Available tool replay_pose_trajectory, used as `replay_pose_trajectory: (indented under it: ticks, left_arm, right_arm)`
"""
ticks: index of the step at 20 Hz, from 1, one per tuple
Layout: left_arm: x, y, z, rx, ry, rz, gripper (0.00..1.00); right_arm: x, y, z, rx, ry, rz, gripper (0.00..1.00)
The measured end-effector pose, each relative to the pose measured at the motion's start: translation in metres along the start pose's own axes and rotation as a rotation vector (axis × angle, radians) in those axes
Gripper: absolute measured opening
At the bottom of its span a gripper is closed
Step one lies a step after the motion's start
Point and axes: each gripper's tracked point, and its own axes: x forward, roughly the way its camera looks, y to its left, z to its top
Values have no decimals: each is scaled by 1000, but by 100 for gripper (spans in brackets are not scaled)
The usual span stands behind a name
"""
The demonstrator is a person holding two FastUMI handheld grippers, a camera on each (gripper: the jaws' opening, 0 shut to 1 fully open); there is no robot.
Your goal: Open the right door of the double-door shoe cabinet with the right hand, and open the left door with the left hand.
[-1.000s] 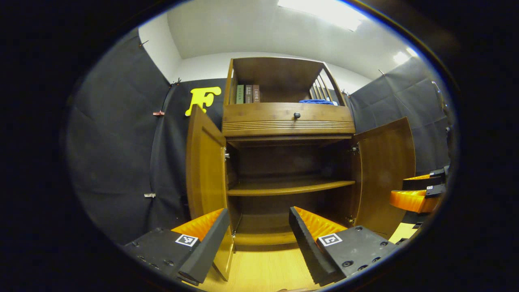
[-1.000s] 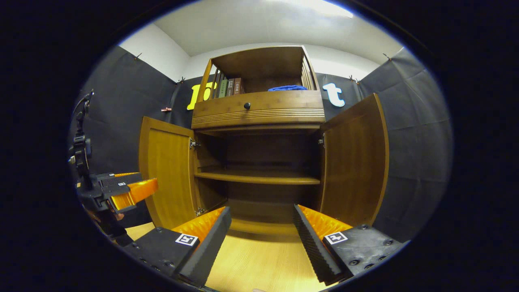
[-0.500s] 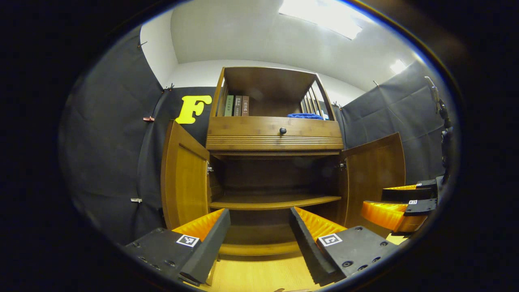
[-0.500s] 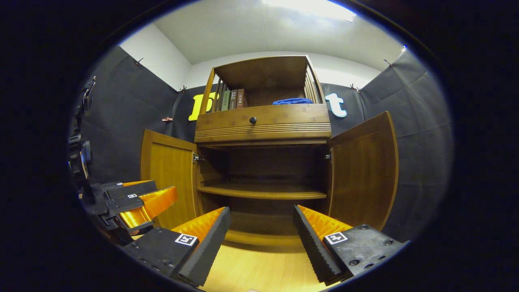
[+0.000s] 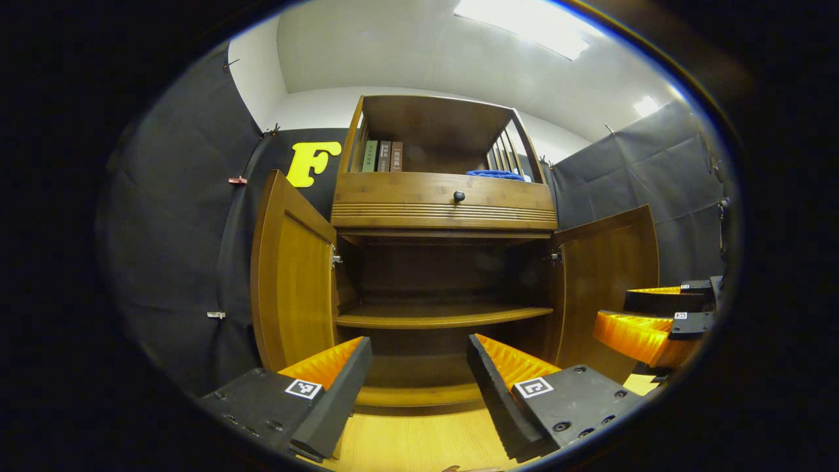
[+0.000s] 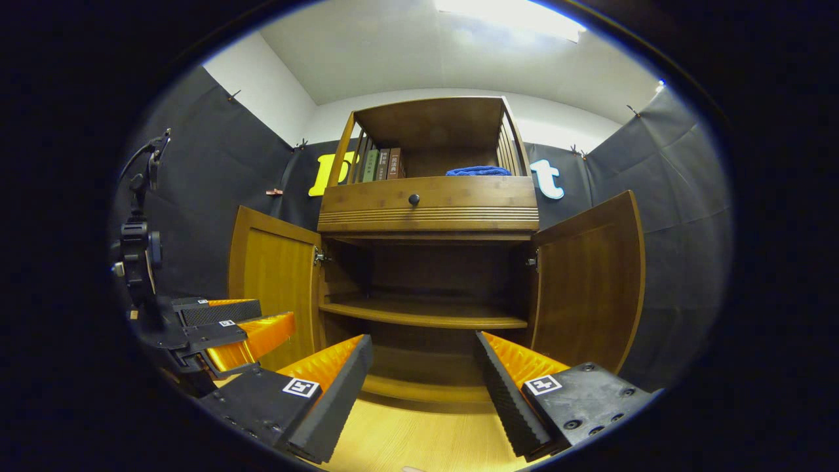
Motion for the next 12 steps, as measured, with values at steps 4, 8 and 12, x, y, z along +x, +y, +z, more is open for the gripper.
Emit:
replay_pose_trajectory:
  ticks: [4,8,12]
  left_arm:
    - [-2,4,-2,5,1,-5,91]
    - [-4,5,-1,20,-2,-4,93]
    - [-5,1,-1,23,-8,-12,93]
  right_arm:
    - [2,0,-2,2,0,-7,98]
    - [2,0,-2,5,4,-4,98]
    - [3,0,-2,1,1,-11,98]
